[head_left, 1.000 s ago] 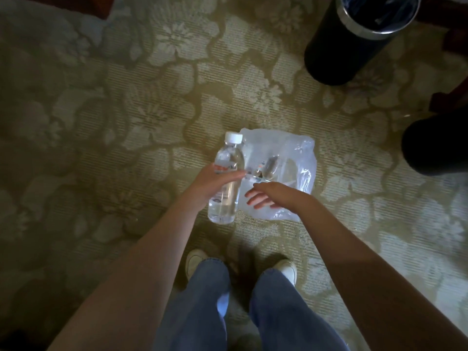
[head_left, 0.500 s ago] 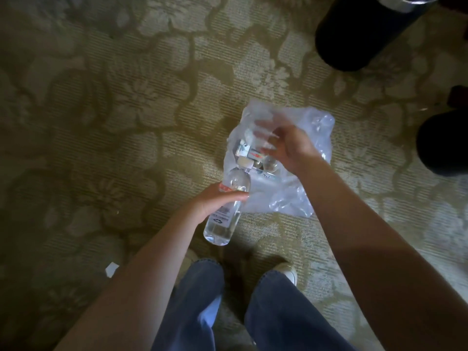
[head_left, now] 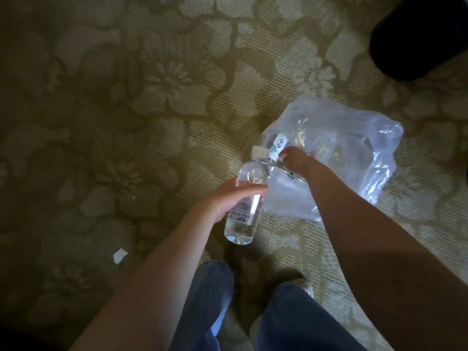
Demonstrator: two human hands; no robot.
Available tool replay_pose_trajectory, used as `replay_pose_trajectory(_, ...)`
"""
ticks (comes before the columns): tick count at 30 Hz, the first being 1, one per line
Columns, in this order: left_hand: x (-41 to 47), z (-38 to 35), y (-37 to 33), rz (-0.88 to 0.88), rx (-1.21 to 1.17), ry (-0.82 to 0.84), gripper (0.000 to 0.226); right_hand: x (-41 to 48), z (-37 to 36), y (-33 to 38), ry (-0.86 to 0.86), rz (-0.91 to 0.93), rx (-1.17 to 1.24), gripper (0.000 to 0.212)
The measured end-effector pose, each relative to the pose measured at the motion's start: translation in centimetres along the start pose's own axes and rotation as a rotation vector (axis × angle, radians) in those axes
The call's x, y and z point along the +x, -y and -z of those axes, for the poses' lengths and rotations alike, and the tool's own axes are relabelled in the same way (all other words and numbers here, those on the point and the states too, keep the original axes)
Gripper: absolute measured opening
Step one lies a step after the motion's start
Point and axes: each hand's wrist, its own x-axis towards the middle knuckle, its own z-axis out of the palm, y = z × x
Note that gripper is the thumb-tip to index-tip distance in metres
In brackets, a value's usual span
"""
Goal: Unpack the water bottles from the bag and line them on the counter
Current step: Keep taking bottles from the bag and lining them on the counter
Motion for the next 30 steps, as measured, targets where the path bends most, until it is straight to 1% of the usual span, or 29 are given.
replay_pose_trajectory(1,0.4,0.2,0.2,-0.007,-0.001,-0.004,0.031,1.0,-0.3,-0.2,0.011,0.020,-0.114,0.043)
replay_pose_trajectory(2,0.7,0.4,0.3,-0.021,-0.001,-0.011,0.034,1.4,-0.5,-0.1,0.028,0.026,-0.153,0.041)
replay_pose_trajectory(5,2.0,1.2,0.5,-0.058,-0.032,-0.005,0.033,0.9,-1.4,0.8,0.096,0.067,-0.098,0.038)
replay_pose_trajectory(7,2.9,1.5,0.7,-0.072,-0.060,-0.023,0.034,1.5,-2.4,0.9,0.130,0.096,-0.138,0.042)
replay_pose_trajectory(10,4.1,1.5,1.0,-0.076,-0.064,-0.046,0.044,2.3,-3.0,0.7,0.182,0.121,-0.202,0.049)
replay_pose_trajectory(14,5.0,1.3,1.5,-0.064,-0.071,-0.042,0.044,3.4,-3.3,0.5,0.199,0.169,-0.361,0.047)
replay_pose_trajectory(17,5.3,1.1,1.8,-0.046,-0.078,-0.039,0.047,3.3,-3.8,-0.1,0.258,0.184,-0.353,0.052)
replay_pose_trajectory(20,5.0,0.9,1.8,-0.054,-0.087,-0.032,0.044,3.7,-3.7,-0.8,0.266,0.222,-0.400,0.049)
replay_pose_trajectory(22,4.7,0.8,1.8,-0.055,-0.085,-0.039,0.047,3.7,-3.6,-1.3,0.269,0.234,-0.475,0.061)
replay_pose_trajectory(24,4.5,0.8,1.7,-0.060,-0.086,-0.045,0.053,4.2,-3.7,-1.9,0.287,0.247,-0.608,0.071)
replay_pose_trajectory(25,4.6,0.9,1.8,-0.065,-0.086,-0.044,0.056,4.2,-3.8,-1.9,0.286,0.267,-0.617,0.071)
replay_pose_trajectory(26,4.6,1.1,1.9,-0.068,-0.088,-0.041,0.056,4.4,-4.1,-2.0,0.296,0.278,-0.573,0.069)
replay_pose_trajectory(28,4.8,1.4,2.2,-0.063,-0.103,-0.038,0.051,4.3,-4.1,-2.0,0.334,0.323,-0.429,0.064)
replay_pose_trajectory(30,4.9,1.5,2.6,-0.055,-0.108,-0.047,0.052,3.7,-3.3,-1.9,0.340,0.313,-0.341,0.063)
